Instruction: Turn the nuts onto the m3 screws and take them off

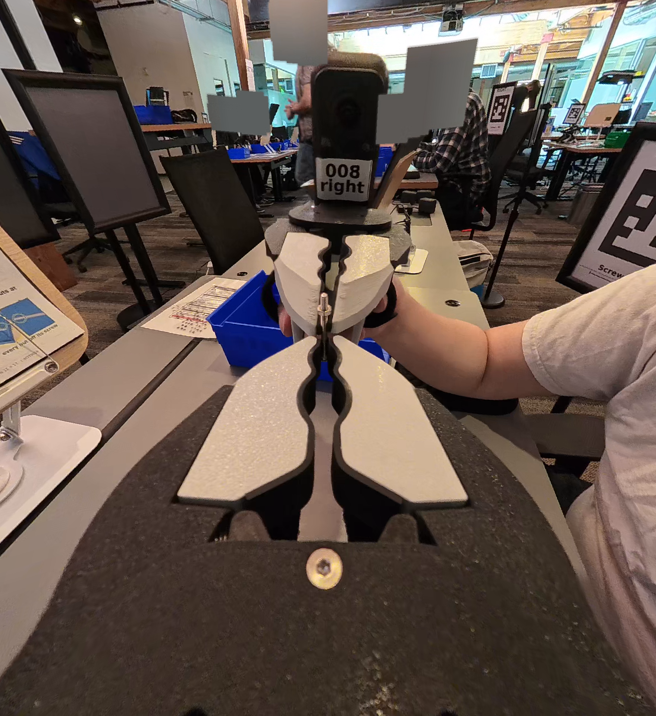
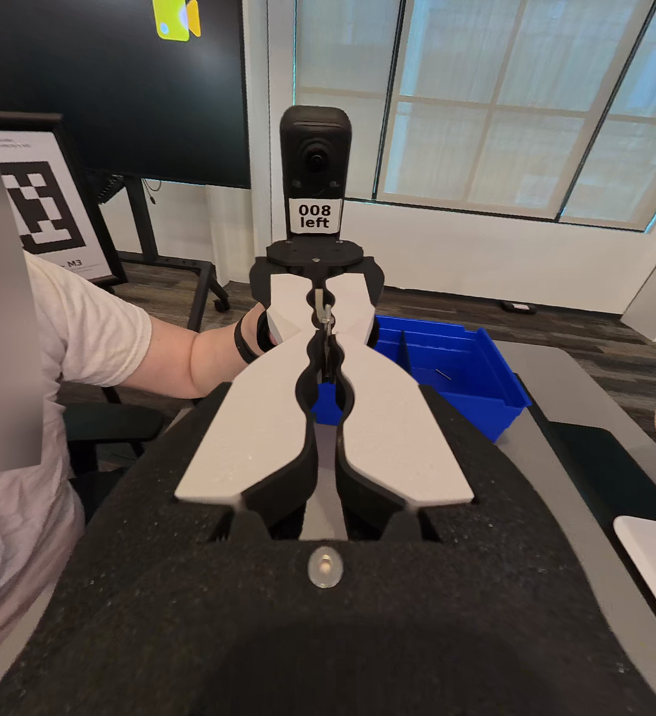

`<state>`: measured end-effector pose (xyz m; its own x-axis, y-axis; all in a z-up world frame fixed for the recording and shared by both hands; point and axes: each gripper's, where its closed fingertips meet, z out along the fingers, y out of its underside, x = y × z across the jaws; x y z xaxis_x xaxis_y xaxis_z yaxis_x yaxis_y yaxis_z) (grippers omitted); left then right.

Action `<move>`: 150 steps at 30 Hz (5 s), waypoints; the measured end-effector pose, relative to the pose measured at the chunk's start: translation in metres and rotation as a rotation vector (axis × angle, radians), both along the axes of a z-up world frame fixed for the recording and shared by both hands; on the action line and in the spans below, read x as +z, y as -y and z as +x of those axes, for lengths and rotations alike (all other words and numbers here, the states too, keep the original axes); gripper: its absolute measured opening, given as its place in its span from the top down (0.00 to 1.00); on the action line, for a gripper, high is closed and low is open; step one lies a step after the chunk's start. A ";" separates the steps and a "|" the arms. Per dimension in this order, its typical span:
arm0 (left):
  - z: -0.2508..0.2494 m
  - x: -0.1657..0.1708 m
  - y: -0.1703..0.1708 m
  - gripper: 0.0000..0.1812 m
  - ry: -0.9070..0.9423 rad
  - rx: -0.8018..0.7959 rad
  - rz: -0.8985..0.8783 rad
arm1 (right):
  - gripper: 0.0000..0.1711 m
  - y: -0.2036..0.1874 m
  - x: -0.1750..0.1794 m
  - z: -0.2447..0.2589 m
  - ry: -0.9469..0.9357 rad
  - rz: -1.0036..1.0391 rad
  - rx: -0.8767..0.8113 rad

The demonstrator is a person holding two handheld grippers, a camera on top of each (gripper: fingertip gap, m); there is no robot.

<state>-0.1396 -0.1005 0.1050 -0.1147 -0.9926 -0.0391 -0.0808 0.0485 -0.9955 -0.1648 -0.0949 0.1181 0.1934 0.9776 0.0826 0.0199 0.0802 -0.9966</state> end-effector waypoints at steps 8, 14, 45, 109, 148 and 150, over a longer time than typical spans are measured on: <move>0.001 -0.004 -0.005 0.86 -0.027 0.006 -0.058 | 0.99 -0.012 0.000 0.009 -0.061 -0.115 0.007; -0.003 -0.004 -0.008 0.84 -0.048 0.029 -0.041 | 0.99 -0.020 0.019 0.053 -0.151 -0.258 0.003; -0.005 -0.012 -0.016 0.89 -0.116 0.084 -0.025 | 0.98 -0.009 -0.272 0.436 0.809 -1.405 -1.326; -0.211 -0.137 -0.234 0.90 -0.696 0.979 -0.309 | 0.87 -0.075 -0.021 0.209 0.392 -0.035 -0.808; -0.228 -0.253 -0.278 0.98 -1.257 1.046 -0.783 | 0.85 -0.082 -0.029 0.218 0.450 -0.048 -0.821; -0.228 -0.240 -0.279 0.98 -1.192 1.065 -0.767 | 0.85 -0.082 -0.029 0.219 0.456 -0.044 -0.826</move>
<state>-0.3678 0.1790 -0.1352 0.9147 -0.4020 0.0415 -0.3921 -0.9076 -0.1502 0.0539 -0.0128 0.0893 0.7847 0.5494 0.2871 0.4419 -0.1709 -0.8806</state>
